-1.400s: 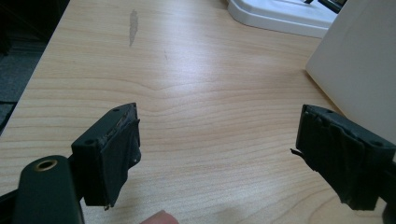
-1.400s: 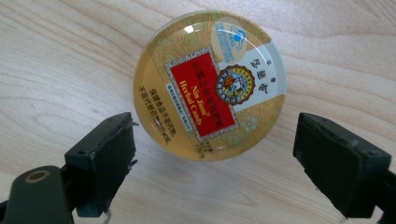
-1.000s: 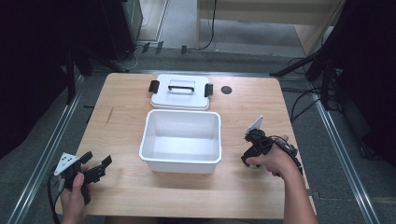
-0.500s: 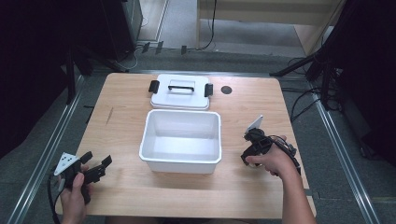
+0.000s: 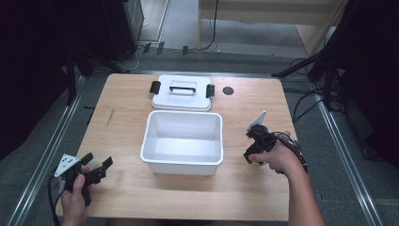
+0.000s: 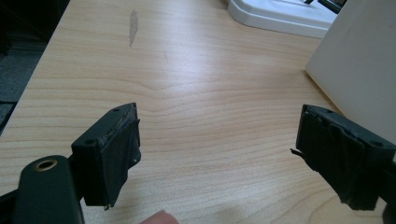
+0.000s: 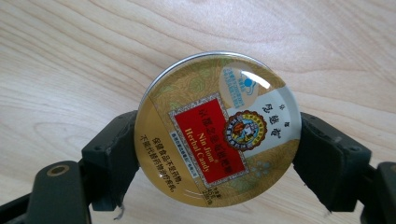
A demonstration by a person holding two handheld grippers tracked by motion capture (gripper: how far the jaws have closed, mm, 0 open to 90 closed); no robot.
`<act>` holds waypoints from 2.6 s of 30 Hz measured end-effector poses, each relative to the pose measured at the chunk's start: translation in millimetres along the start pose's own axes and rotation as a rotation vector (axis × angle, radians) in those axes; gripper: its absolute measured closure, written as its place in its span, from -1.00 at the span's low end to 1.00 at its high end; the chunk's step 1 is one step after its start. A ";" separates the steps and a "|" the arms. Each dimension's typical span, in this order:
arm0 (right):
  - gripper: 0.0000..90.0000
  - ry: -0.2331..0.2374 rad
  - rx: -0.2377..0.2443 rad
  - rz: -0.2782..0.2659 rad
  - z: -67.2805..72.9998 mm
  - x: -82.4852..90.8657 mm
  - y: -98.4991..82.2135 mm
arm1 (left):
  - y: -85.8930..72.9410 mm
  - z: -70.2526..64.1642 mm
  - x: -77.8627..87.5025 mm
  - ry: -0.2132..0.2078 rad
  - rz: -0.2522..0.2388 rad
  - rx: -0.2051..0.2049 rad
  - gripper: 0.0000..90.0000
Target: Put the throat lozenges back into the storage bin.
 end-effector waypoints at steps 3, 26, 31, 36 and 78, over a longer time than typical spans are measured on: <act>-0.54 0.002 0.010 -0.001 1.5 10.7 1.5 | 0.0 0.1 0.0 0.000 0.001 -0.001 -0.68; -0.54 -0.005 0.087 -0.026 19.9 73.4 24.8 | 0.1 0.2 0.0 -0.001 -0.002 0.002 -0.68; -0.54 0.003 0.105 -0.024 29.2 84.7 32.5 | 0.1 0.3 0.1 -0.002 -0.003 0.002 -0.68; -0.54 0.003 0.129 -0.034 39.3 97.8 40.7 | 0.2 0.3 -0.2 -0.004 -0.006 0.005 -0.68; -0.54 0.020 0.410 -0.132 122.1 115.7 94.4 | 0.3 0.3 -0.2 -0.005 -0.005 0.005 -0.68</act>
Point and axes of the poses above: each handheld gripper's, and its own axes: x roughly backward along the jaws, y roughly out of its top, z roughly to its left, the point moved 2 cm from there along -x, roughly forward along the jaws, and after that the axes turned 10 degrees about x, right-handed, at the moved point
